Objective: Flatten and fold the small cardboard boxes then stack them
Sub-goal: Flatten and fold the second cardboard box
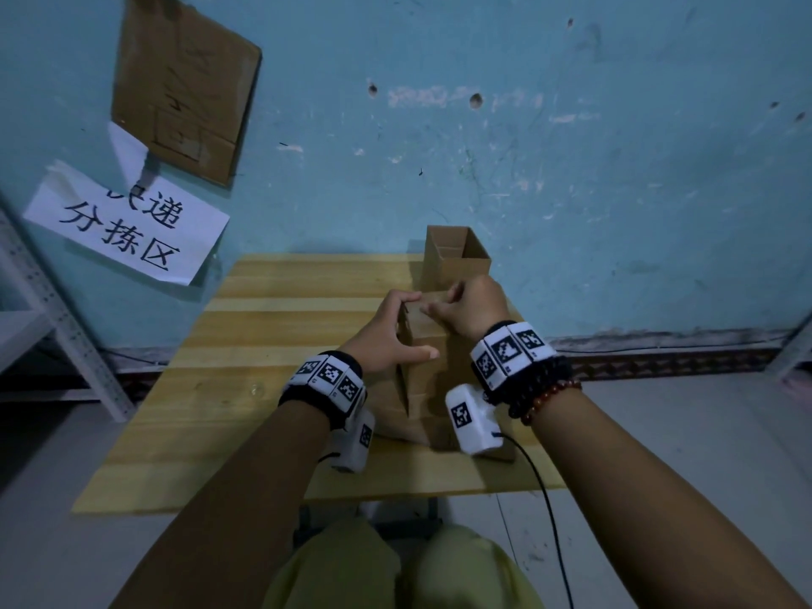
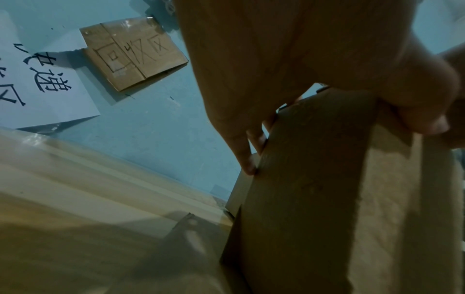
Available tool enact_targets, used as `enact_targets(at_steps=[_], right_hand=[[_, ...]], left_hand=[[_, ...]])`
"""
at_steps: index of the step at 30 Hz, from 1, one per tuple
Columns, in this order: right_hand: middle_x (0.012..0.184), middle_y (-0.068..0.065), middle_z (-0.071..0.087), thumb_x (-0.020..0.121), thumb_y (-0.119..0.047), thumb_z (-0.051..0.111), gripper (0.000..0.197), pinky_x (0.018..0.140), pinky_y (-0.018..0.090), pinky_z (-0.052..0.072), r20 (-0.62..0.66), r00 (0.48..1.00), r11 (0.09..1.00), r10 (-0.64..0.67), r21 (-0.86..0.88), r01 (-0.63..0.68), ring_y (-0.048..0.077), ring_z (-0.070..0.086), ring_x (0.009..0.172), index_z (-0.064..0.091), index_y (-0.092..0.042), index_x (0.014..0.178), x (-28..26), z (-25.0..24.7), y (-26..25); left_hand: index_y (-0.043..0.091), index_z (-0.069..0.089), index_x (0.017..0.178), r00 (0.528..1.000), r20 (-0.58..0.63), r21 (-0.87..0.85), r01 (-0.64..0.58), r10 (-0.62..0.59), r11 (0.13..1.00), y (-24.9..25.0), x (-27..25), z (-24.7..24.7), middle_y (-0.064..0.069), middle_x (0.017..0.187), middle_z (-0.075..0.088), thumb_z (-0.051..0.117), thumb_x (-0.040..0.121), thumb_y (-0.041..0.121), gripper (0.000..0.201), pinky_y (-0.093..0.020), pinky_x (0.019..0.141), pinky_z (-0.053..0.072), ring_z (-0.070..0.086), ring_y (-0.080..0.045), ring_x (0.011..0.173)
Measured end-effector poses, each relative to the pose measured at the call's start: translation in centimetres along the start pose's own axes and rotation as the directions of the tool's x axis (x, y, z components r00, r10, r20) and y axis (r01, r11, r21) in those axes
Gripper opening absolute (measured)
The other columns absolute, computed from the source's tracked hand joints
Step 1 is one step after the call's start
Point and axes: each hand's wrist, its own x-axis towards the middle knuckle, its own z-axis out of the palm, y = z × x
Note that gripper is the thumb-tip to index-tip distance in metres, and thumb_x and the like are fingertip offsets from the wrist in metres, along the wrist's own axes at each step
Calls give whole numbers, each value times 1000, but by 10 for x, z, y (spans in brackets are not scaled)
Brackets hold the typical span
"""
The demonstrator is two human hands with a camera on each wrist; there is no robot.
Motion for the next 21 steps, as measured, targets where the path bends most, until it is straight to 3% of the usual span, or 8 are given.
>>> enact_targets(at_steps=[3, 6, 8, 12, 14, 17, 21], right_hand=[[86, 13, 64, 86, -33, 62, 32, 69, 30, 40, 14, 1000, 980, -28, -195, 30, 26, 60, 86, 66, -2, 89, -7, 3, -8], [108, 15, 62, 93, -15, 51, 19, 74, 34, 41, 39, 999, 948, -37, -314, 47, 32, 58, 102, 60, -3, 105, -14, 2, -25], [113, 14, 60, 93, -7, 47, 20, 76, 35, 41, 47, 998, 937, -29, -345, 44, 32, 57, 103, 57, -4, 109, -15, -1, -32], [98, 13, 61, 91, -10, 50, 7, 82, 36, 44, 72, 997, 938, -20, -344, 43, 31, 58, 94, 56, -8, 90, -20, -3, -32], [96, 14, 63, 91, -13, 49, 11, 81, 37, 45, 66, 996, 934, -52, -350, 72, 31, 58, 90, 56, -8, 84, -22, -1, -31], [108, 18, 62, 94, -7, 41, 20, 75, 36, 45, 50, 994, 912, -99, -394, 111, 34, 59, 99, 58, 0, 103, -22, 4, -32], [118, 20, 56, 95, -3, 35, 26, 80, 37, 45, 69, 983, 850, -169, -496, 181, 36, 56, 108, 50, 3, 116, -21, 4, -35]], left_hand=[[21, 24, 135, 1000, -8, 16, 0, 0, 1000, 0, 1, 1, -7, 140, 35, 76, 74, 15, 80, -38, 107, 38, 37, -19, 129], [14, 23, 137, 1000, -11, 56, -29, 29, 998, 1, 1, 1, -8, 139, 34, 74, 77, 12, 79, -28, 98, 39, 38, -14, 123], [13, 22, 137, 999, -17, 60, -32, 33, 998, 1, 0, 1, -8, 138, 34, 73, 77, 11, 79, -26, 94, 38, 38, -12, 120], [14, 24, 137, 1000, -15, 44, -27, 27, 999, 0, 1, 1, -10, 140, 33, 75, 75, 11, 81, -37, 105, 39, 38, -21, 128], [14, 24, 137, 1000, -6, 38, -27, 27, 999, 0, 2, 2, -10, 141, 33, 76, 74, 12, 82, -42, 107, 38, 38, -23, 129], [13, 23, 137, 999, -12, 61, -31, 32, 998, -1, 3, 2, -10, 141, 33, 76, 74, 13, 83, -41, 108, 37, 37, -23, 130], [12, 24, 136, 999, -23, 55, -28, 29, 998, -3, 4, 3, -10, 139, 35, 77, 72, 16, 83, -43, 108, 37, 38, -22, 128]])
